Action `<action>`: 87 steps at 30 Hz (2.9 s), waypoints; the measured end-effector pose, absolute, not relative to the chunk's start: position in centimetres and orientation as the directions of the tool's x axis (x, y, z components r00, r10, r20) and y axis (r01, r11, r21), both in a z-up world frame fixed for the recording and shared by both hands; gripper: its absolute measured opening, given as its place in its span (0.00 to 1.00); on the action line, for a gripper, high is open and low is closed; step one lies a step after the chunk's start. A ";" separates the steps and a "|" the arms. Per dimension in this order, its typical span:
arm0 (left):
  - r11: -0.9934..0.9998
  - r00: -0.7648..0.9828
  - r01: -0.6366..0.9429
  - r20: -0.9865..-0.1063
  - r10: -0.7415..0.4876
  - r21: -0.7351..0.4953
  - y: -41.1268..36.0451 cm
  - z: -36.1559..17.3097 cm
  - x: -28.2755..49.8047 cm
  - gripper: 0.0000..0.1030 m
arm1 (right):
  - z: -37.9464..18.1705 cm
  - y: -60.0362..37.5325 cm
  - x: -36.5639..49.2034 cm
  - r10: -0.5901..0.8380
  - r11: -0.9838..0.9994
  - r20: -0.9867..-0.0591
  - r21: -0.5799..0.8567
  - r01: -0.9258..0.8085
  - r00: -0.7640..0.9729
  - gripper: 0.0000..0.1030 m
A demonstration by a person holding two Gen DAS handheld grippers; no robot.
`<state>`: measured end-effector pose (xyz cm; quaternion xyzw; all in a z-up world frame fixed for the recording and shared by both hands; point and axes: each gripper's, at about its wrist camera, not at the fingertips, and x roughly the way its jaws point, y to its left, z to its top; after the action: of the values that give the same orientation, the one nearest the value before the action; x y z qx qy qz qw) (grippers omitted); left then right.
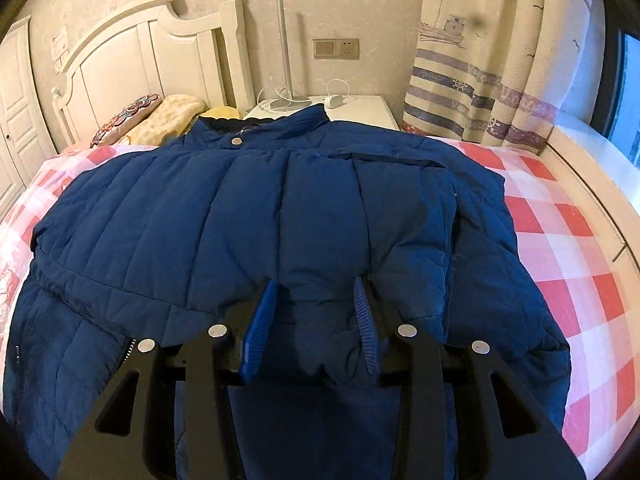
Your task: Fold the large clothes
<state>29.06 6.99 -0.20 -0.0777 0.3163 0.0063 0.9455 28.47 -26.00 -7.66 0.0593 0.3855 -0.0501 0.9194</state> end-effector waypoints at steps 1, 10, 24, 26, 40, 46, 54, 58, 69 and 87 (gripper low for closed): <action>0.996 0.801 -0.031 -0.599 -0.026 -0.085 5.1 0.5 30.2 0.98 | -7.5 -26.0 28.5 -0.045 0.988 -0.715 0.073 0.138 0.698 0.32; 0.992 0.630 0.069 -0.775 0.041 0.109 -3.4 -7.4 39.3 0.98 | -7.5 -26.6 28.5 -0.014 0.984 -0.710 0.113 0.134 0.704 0.32; 0.988 0.684 0.097 -0.729 0.022 0.121 -2.9 -9.8 38.4 0.98 | -4.4 -25.1 28.7 -0.006 0.986 -0.665 0.118 0.114 0.747 0.55; 0.988 0.685 0.096 -0.728 0.022 0.120 -2.9 -9.7 38.3 0.98 | -2.7 -24.2 29.5 -0.020 0.992 -0.615 0.084 0.090 0.788 0.55; 0.989 0.688 0.096 -0.726 0.018 0.115 -2.7 -9.6 38.3 0.98 | -5.7 -24.9 34.7 -0.042 0.993 -0.728 0.044 0.107 0.685 0.59; 0.989 0.688 0.097 -0.726 0.016 0.113 -2.7 -9.6 38.4 0.98 | -7.2 -25.7 32.1 -0.066 0.994 -0.725 0.012 0.109 0.685 0.75; 0.989 0.687 0.096 -0.727 0.015 0.112 -2.6 -9.6 38.4 0.98 | -5.3 -23.8 29.2 -0.068 0.995 -0.698 0.007 0.102 0.713 0.80; 0.989 0.689 0.097 -0.725 0.015 0.112 -2.7 -9.6 38.3 0.98 | -8.1 -21.4 28.2 -0.099 0.993 -0.744 -0.115 0.020 0.661 0.93; 0.987 0.664 0.115 -0.747 0.009 0.114 -2.6 -9.2 37.7 0.98 | -8.3 -21.8 28.1 -0.073 0.996 -0.762 -0.093 0.003 0.644 0.96; 0.967 0.565 0.252 -0.816 -0.121 0.031 -4.1 -10.1 26.5 0.98 | -8.9 -21.3 22.3 -0.003 1.000 -0.832 -0.016 -0.018 0.555 0.96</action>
<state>26.52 -4.14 -10.14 0.0721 0.4542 -0.1060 0.8816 22.29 -21.26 -8.89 -0.0111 0.4714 0.0042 0.8818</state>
